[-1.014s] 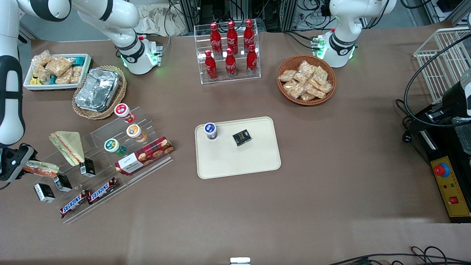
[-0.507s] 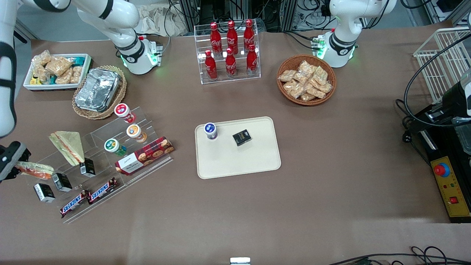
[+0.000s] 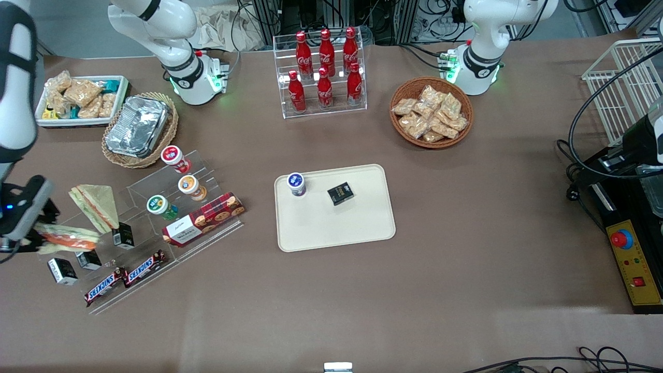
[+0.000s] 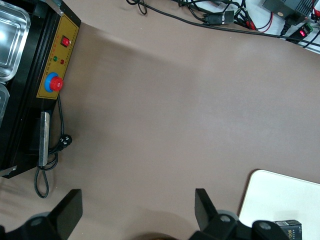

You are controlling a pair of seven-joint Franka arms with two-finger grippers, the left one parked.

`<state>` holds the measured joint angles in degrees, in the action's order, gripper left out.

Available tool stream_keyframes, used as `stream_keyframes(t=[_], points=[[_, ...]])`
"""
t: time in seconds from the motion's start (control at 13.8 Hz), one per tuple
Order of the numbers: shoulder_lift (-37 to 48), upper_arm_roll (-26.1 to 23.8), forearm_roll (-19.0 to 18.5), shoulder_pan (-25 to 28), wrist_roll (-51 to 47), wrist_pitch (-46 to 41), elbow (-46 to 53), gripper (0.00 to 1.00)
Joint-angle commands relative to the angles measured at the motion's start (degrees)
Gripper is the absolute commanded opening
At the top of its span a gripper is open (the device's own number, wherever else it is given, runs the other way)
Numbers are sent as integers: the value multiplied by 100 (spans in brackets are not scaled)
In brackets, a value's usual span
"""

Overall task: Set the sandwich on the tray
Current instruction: 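Lift the sandwich and carry it over the cream tray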

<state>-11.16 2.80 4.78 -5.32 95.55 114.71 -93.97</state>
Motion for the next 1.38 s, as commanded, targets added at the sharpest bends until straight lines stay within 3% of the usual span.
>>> stream_keyframes(t=[0.0,0.22,0.58,1.01,1.3], points=[[185,27,58,591,-736,-307,-16,12],[141,27,15,1539,-1424,-564,141,12],[-481,27,-399,3043,-3005,-398,457,12],[-1484,36,-408,3914,-3376,497,652,13],[-2265,18,-338,4021,-3535,1359,687,14]])
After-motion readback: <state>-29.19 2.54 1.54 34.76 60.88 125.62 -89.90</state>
